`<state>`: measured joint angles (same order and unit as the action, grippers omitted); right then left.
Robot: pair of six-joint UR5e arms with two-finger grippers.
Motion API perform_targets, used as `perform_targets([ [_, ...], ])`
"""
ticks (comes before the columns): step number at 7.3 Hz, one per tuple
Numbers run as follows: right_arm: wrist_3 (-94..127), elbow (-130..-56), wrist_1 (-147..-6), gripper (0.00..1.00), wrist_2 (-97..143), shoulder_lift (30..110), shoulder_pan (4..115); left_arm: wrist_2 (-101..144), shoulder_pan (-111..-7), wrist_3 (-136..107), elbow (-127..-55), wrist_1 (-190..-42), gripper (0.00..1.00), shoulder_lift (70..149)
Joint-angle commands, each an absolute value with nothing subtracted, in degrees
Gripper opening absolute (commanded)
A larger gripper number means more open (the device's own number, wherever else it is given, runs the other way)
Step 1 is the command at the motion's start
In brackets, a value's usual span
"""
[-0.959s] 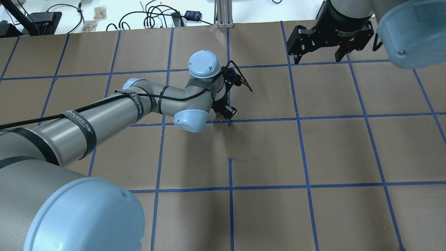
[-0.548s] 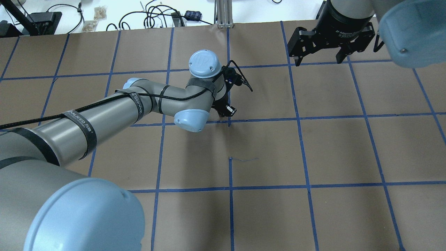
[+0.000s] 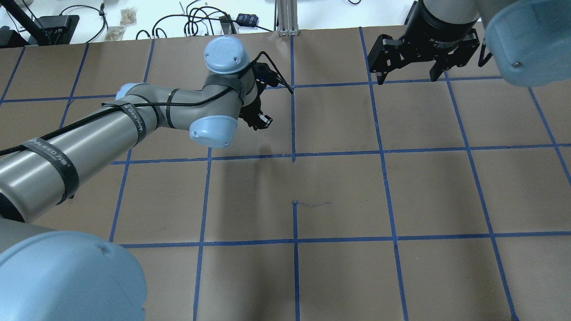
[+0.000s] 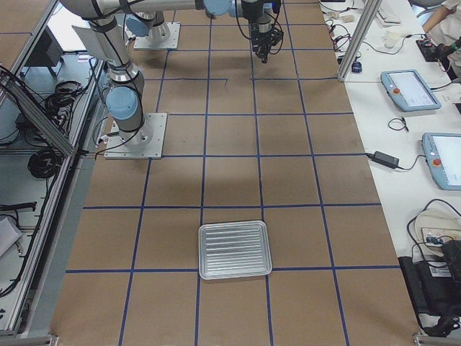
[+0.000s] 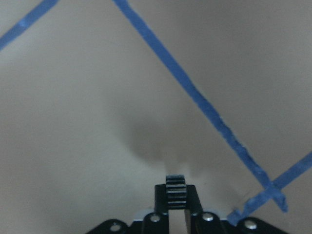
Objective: Place bearing gear from tray to pile
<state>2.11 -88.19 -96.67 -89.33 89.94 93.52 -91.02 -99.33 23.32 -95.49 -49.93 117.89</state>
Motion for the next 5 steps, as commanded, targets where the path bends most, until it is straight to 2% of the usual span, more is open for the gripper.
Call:
perform_targets([
  [1,2.0,-88.1,-96.4,1.0,-88.9,90.0,93.5,-91.8,-87.6,30.6,-96.0,-59.1,0.0,112.4],
  [5,1.8,-88.1,-96.3,1.0,-88.9,90.0,93.5,-96.2,-68.0,41.1,-96.9,-61.9,0.0,108.7],
])
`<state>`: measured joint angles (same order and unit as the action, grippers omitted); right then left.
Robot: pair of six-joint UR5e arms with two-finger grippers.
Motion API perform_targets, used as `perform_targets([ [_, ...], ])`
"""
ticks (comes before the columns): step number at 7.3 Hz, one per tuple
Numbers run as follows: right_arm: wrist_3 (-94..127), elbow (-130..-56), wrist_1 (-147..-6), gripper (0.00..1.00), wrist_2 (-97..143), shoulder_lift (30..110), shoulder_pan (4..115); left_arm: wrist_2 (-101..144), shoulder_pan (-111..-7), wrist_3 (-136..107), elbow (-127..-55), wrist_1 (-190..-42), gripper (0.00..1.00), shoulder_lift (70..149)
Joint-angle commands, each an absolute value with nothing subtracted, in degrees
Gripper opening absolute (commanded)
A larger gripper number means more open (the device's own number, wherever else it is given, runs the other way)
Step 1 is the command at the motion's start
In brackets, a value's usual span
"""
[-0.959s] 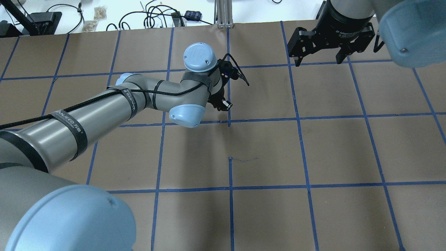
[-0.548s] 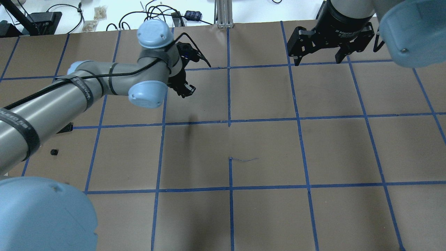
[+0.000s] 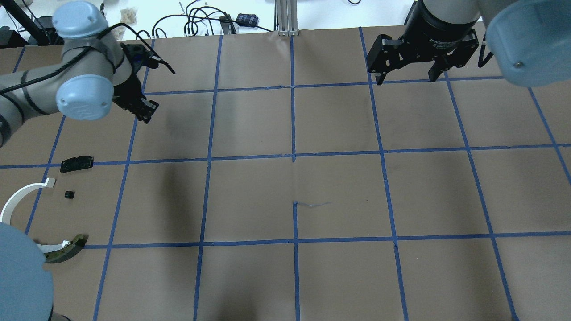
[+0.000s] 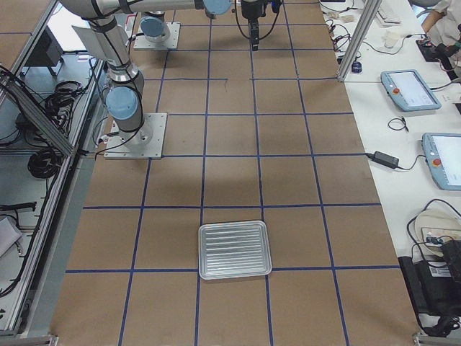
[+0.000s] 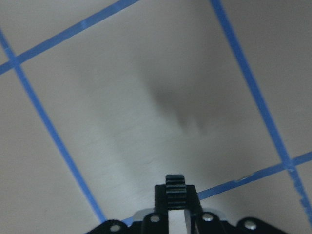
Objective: Place bearing gear from tray to pile
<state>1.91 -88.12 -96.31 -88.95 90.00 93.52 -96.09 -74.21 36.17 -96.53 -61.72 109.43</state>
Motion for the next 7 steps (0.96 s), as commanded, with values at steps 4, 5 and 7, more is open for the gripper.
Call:
perform_targets([
  [4,0.4,-87.5,-95.7,1.0,-90.0,90.0,93.5,-96.0,-51.7,54.6,-97.7,-61.9,0.0,108.7],
  [5,0.2,-87.5,-95.4,1.0,-91.6,90.1,93.5,-96.0,-49.6,57.2,-98.1,-61.9,0.0,108.8],
  [7,0.3,-87.5,-95.4,1.0,-90.9,90.0,93.5,-95.9,-46.9,58.6,-98.1,-61.4,0.0,110.7],
])
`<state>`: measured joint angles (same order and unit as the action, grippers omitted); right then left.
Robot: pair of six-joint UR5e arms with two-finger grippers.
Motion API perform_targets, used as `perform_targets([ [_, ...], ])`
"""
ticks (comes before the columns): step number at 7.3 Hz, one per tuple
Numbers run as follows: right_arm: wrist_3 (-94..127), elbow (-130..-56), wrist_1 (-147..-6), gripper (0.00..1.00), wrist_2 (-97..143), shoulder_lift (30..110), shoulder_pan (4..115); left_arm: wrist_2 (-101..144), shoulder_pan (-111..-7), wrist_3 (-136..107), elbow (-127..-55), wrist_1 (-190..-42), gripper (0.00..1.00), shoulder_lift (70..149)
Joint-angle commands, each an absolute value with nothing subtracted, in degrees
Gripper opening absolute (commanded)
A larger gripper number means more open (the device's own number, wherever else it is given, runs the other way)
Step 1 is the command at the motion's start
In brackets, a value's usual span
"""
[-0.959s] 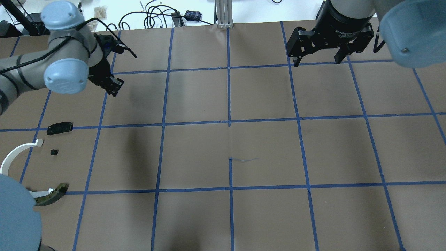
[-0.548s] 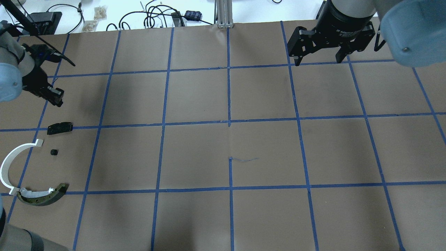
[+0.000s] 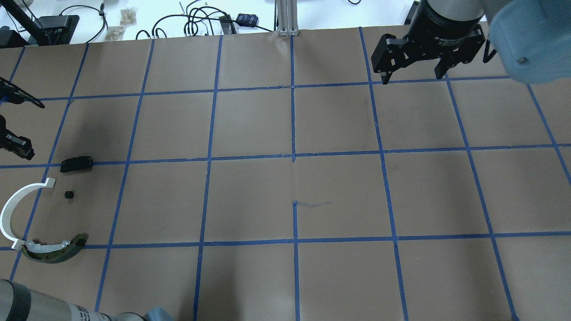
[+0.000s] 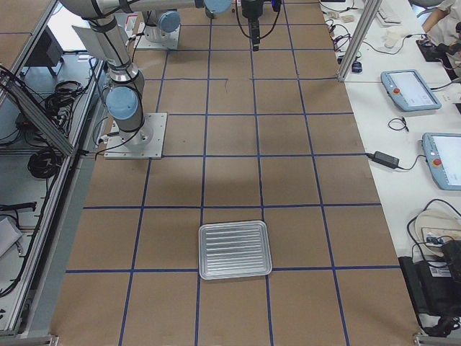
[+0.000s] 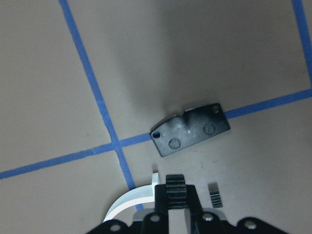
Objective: Place bearing gear from tray to pile
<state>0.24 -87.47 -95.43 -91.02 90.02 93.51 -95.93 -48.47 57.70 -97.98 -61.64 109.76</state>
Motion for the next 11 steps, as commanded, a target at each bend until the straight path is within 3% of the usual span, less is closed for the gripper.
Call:
perform_targets([
  [1,0.3,-87.5,-95.4,1.0,-90.9,90.1,93.5,-95.9,-46.8,58.0,-98.1,-61.7,0.0,111.2],
  [4,0.2,-87.5,-95.4,1.0,-90.9,90.4,93.5,-91.1,-47.4,53.2,-103.1,-63.9,0.0,110.7],
  [11,-0.8,-87.5,-96.2,1.0,-90.8,90.3,93.5,-91.1,-47.3,50.4,-103.2,-63.6,0.02,113.7],
])
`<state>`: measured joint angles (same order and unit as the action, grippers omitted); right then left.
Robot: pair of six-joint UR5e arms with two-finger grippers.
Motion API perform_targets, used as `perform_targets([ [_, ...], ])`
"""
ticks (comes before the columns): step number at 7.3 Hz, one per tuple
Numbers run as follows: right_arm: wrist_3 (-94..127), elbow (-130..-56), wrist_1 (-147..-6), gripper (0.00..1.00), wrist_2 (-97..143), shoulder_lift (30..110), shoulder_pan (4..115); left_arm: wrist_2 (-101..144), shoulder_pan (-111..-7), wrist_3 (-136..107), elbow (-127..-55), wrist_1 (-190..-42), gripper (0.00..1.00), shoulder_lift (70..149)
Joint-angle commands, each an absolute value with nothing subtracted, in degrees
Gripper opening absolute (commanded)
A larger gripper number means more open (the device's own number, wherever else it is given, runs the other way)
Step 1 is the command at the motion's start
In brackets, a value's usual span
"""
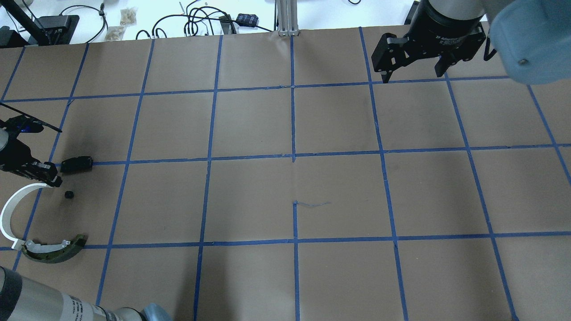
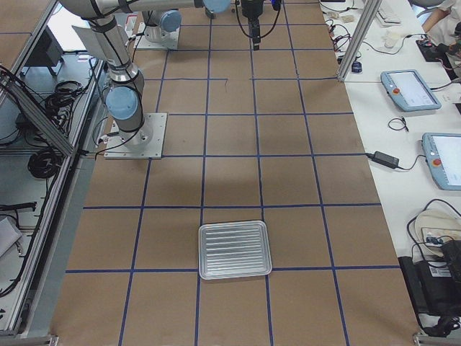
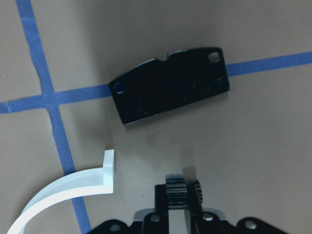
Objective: Place bearing gear from tray to pile
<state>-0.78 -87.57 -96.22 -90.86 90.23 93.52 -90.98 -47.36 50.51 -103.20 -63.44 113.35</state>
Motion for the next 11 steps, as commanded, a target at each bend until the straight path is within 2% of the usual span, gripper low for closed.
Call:
perform_targets([
  [1,-0.7,-87.5,-96.2,1.0,-90.8,90.4,93.5,-91.1,-47.2,50.4,-103.5,-63.9,0.04,113.6],
  [3,-0.7,-87.5,-96.2,1.0,-90.7,90.4,93.5,-91.1,-47.1,49.2,-103.8,-64.4,0.07,113.6],
  [7,-0.7,-87.5,-96.2,1.0,-90.7,90.4,93.5,-91.6,-46.8,49.0,-103.9,-64.6,0.25,113.6],
  [8,-0.7,-87.5,-96.2,1.0,-90.7,90.4,93.5,-91.4,-46.8,49.0,-103.9,-65.5,0.37,113.6],
  [9,-0.7,-87.5,-96.2,1.0,-90.7,90.4,93.5,-91.5,-46.8,49.0,-103.9,-65.7,0.65,113.6],
  [10,-0.7,-87.5,-96.2,1.0,-90.7,90.4,93.5,-91.4,-46.8,48.7,-103.8,-66.7,0.8,113.5],
  [11,-0.7,-87.5,-96.2,1.0,-90.7,90.4,93.5,-91.7,-46.8,48.0,-103.4,-66.8,0.82,113.1],
])
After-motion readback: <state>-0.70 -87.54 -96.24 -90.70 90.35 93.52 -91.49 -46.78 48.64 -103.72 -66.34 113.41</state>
